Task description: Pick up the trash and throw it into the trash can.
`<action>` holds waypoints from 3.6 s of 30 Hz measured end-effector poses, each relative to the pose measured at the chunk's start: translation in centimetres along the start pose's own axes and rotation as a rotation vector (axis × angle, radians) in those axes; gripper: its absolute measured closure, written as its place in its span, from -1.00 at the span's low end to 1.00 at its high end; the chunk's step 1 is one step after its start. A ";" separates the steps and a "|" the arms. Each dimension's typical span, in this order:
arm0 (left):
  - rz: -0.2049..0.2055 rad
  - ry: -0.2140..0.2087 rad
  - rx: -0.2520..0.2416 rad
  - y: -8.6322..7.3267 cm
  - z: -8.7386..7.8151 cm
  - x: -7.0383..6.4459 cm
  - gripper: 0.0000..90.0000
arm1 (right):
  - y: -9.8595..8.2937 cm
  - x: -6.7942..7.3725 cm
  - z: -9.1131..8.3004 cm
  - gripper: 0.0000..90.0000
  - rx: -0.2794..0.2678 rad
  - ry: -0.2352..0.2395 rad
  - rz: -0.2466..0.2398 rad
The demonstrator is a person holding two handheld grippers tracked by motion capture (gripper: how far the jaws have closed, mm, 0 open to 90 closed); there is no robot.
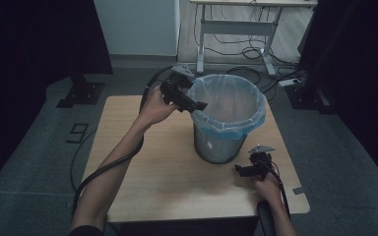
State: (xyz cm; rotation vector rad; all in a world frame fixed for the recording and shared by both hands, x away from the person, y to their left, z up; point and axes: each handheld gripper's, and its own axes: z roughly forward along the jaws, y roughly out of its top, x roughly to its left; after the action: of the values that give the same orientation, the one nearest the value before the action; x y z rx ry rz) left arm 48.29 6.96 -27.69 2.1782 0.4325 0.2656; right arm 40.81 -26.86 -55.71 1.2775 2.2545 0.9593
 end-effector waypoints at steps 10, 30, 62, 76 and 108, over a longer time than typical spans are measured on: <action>-0.013 0.020 -0.004 -2.4 -1.5 0.6 -1.00 | 0.0 0.0 0.0 -1.00 0.000 0.000 0.000; -0.046 0.084 -0.021 -7.5 -5.1 1.6 -1.00 | 0.0 0.0 0.0 -1.00 0.000 -0.001 0.000; -0.108 0.172 -0.022 -16.5 -7.8 1.5 -1.00 | 0.0 0.0 0.0 -1.00 0.001 -0.005 0.002; -0.139 0.166 -0.018 -20.3 -6.4 0.9 -1.00 | 0.0 0.1 0.0 -1.00 0.000 -0.005 0.003; -0.194 0.162 0.010 -29.1 -0.9 -1.5 -1.00 | 0.0 0.1 0.0 -1.00 0.001 -0.004 0.005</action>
State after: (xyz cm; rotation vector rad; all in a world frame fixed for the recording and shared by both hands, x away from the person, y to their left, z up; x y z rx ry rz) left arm 40.48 23.26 -50.56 2.1137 0.7328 0.3339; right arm 40.75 -26.79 -55.71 1.2855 2.2500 0.9563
